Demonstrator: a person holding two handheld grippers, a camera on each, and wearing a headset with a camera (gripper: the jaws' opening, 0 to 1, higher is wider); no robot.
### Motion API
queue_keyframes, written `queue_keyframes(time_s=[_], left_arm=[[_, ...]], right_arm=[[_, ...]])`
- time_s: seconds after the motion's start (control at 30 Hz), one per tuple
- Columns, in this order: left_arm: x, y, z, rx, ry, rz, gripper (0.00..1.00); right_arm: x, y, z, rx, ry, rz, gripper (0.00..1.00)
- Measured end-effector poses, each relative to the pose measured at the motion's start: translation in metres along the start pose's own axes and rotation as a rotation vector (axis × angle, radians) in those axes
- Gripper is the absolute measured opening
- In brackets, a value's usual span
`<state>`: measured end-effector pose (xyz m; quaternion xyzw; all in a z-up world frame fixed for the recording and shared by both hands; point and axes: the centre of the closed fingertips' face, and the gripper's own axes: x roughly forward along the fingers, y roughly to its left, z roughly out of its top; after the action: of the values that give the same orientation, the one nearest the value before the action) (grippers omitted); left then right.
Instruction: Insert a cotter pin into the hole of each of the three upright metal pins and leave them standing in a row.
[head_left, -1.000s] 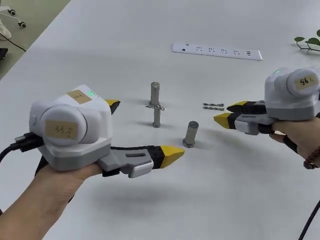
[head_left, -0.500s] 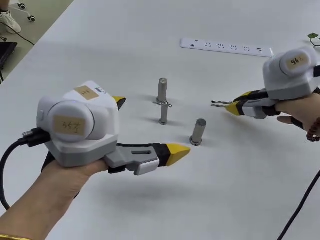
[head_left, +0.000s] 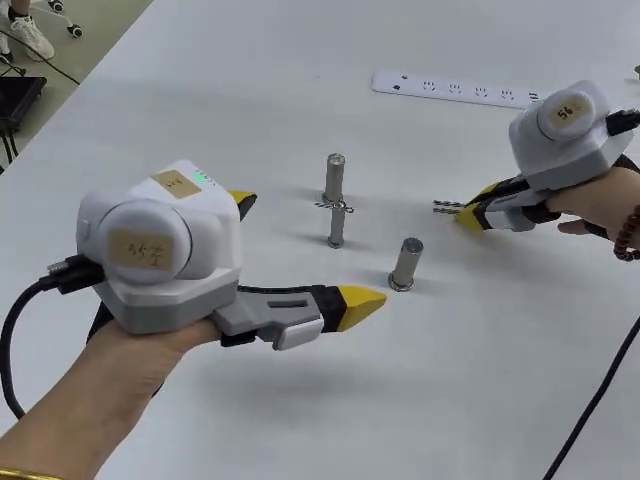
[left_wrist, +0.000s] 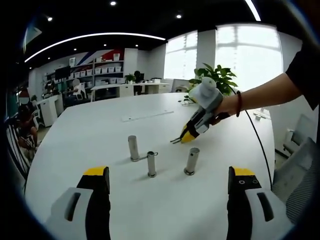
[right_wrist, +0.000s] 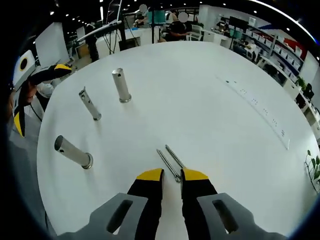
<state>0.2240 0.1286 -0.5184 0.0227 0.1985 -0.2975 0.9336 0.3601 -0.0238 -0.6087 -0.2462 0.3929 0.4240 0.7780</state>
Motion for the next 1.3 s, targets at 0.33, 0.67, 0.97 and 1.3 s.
queue_keyframes(time_s=[0.33, 0.67, 0.97, 1.3], left_arm=[[0.0007, -0.0020, 0.0000, 0.002, 0.000, -0.010, 0.97], [-0.0007, 0.0001, 0.0013, 0.002, -0.004, -0.003, 0.97], [-0.0008, 0.0002, 0.0008, 0.003, -0.003, -0.003, 0.96], [-0.0009, 0.0009, -0.0003, 0.005, 0.003, -0.003, 0.94]], right_arm=[[0.0022, 0.0032, 0.0013, -0.054, 0.106, 0.052, 0.06], [-0.0002, 0.0041, -0.0045, -0.134, 0.216, 0.082, 0.01], [0.0009, 0.0029, -0.0062, -0.220, 0.284, 0.095, 0.00], [0.0014, 0.0051, -0.0050, -0.231, 0.273, 0.122, 0.00]])
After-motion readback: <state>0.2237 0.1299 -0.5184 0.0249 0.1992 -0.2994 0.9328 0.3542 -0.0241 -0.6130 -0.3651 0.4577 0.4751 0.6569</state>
